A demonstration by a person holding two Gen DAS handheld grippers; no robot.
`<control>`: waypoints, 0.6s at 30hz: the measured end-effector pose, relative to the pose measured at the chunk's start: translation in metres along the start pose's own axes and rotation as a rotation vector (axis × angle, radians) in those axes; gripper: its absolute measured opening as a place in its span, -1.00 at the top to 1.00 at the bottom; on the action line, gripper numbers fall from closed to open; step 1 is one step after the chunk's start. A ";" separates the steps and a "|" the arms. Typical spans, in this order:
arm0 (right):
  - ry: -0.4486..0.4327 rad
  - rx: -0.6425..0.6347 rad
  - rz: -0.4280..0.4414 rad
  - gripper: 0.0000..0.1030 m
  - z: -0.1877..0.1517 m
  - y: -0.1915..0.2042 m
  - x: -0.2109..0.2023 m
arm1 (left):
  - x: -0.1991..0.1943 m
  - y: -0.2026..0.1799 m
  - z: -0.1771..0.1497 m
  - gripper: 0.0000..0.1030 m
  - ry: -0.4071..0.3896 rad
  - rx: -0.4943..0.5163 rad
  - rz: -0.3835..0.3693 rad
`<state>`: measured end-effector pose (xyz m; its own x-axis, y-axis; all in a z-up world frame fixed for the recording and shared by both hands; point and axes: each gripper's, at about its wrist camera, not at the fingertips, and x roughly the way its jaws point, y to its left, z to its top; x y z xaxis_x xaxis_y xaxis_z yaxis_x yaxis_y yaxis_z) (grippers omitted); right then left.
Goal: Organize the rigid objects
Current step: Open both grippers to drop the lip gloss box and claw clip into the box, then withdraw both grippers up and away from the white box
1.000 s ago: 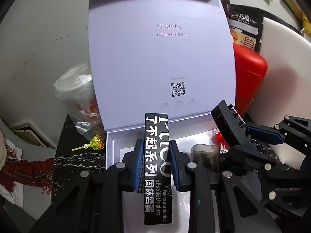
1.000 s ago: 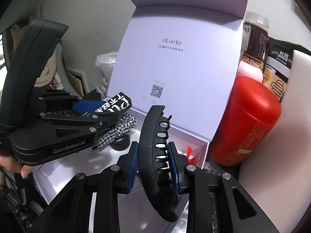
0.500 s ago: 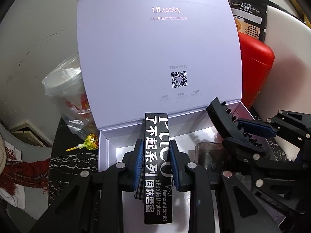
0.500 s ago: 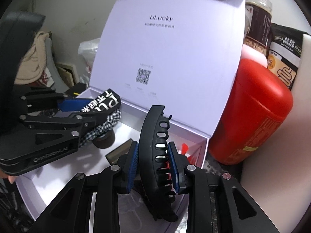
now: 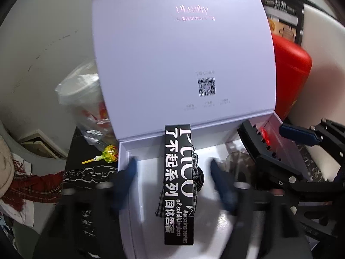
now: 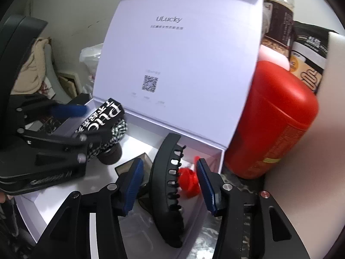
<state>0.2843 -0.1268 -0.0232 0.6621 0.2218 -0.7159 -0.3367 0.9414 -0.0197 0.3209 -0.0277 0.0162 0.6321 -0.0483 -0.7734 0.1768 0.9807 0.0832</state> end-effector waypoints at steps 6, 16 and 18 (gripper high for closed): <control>0.001 0.012 -0.018 -0.03 -0.003 -0.001 -0.013 | -0.022 -0.003 0.000 -0.58 -0.037 0.002 0.006; -0.057 -0.005 -0.051 -0.04 0.008 0.000 -0.061 | -0.069 -0.003 -0.004 -0.58 -0.092 -0.003 0.010; -0.078 -0.007 -0.059 -0.06 0.012 0.001 -0.077 | -0.078 -0.002 -0.004 -0.58 -0.105 -0.010 0.014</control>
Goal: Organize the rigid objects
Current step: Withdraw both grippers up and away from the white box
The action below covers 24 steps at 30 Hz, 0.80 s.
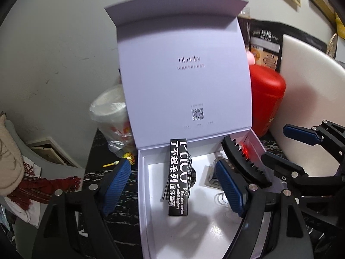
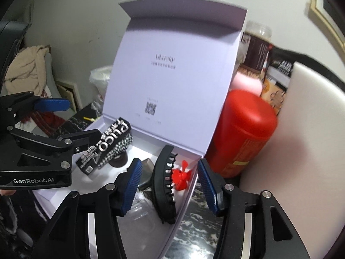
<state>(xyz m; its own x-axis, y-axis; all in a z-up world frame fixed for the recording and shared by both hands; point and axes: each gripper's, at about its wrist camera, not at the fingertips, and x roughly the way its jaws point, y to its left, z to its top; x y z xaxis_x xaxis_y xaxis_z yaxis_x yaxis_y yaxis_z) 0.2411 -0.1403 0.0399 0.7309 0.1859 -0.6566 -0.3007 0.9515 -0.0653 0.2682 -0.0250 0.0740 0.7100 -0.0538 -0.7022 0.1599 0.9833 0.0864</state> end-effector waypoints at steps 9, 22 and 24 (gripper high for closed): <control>-0.053 -0.007 -0.025 -0.06 0.006 0.002 -0.043 | -0.045 0.003 0.001 -0.58 -0.065 0.007 0.011; -0.125 -0.001 -0.054 -0.07 -0.003 0.010 -0.108 | -0.109 -0.006 -0.015 -0.58 -0.132 0.017 0.015; -0.133 0.000 -0.058 -0.07 -0.008 0.013 -0.118 | -0.118 -0.009 -0.019 -0.58 -0.141 0.020 0.015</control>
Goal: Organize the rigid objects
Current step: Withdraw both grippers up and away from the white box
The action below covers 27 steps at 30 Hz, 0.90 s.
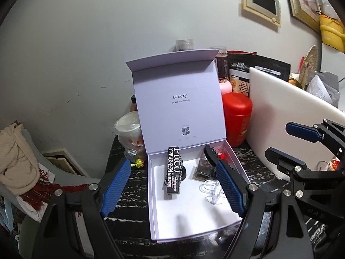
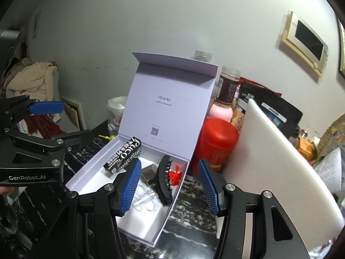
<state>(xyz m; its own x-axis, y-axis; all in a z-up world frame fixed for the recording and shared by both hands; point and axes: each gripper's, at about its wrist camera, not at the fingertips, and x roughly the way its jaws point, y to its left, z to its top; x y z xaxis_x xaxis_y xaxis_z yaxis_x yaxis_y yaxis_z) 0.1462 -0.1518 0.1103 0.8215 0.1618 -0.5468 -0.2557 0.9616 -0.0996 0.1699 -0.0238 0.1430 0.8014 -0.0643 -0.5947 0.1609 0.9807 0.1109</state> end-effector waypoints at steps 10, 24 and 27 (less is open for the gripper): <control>-0.008 0.024 -0.021 -0.12 -0.022 0.006 -0.035 | -0.035 -0.013 -0.017 -0.58 -0.022 0.005 -0.033; 0.010 0.064 -0.060 -0.51 -0.057 0.018 -0.072 | -0.060 -0.028 -0.055 -0.58 0.013 -0.004 -0.085; 0.020 0.070 -0.065 -0.60 -0.064 0.021 -0.077 | -0.061 -0.029 -0.063 -0.59 0.034 -0.009 -0.091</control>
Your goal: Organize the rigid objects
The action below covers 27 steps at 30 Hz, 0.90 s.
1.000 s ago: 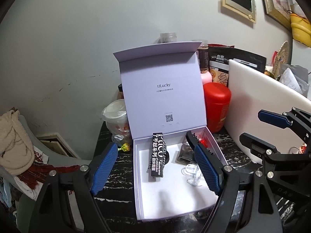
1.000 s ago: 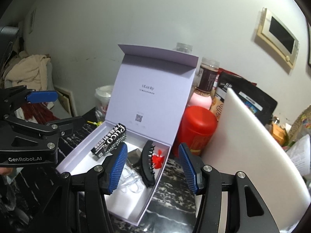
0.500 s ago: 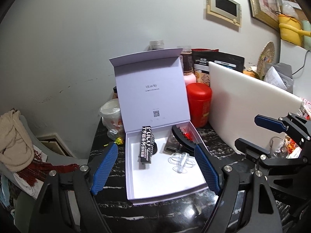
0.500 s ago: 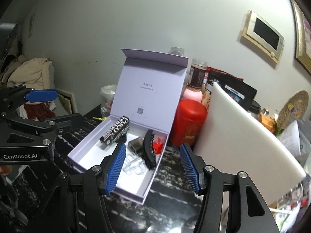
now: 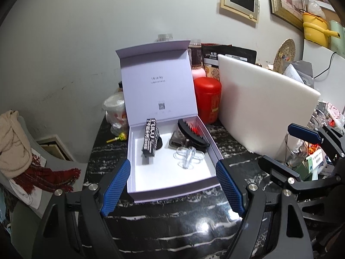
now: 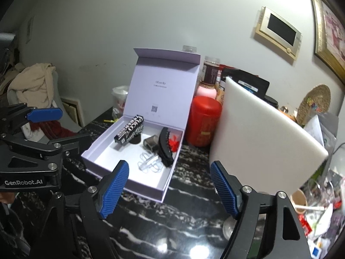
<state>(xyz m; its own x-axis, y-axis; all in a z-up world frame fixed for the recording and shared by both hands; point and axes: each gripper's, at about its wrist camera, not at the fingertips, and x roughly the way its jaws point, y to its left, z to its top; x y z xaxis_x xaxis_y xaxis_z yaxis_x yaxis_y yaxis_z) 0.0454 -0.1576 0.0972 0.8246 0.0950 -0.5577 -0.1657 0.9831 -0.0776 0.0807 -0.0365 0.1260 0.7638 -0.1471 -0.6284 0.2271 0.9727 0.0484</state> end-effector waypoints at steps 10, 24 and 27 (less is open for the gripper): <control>0.046 0.049 -0.007 -0.64 -0.019 0.003 -0.004 | 0.006 0.009 -0.019 -0.94 0.035 -0.054 0.006; 0.087 0.039 0.001 -0.65 -0.029 0.009 0.004 | 0.007 0.018 -0.027 -0.94 0.053 -0.072 0.020; 0.090 0.040 0.001 -0.65 -0.029 0.009 0.006 | 0.009 0.020 -0.027 -0.94 0.059 -0.081 0.013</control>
<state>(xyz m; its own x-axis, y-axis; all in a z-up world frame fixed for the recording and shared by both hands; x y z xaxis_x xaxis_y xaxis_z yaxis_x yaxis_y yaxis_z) 0.0335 -0.1529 0.0692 0.7719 0.0834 -0.6303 -0.1434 0.9886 -0.0448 0.0758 -0.0132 0.1009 0.7290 -0.1255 -0.6729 0.1657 0.9862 -0.0045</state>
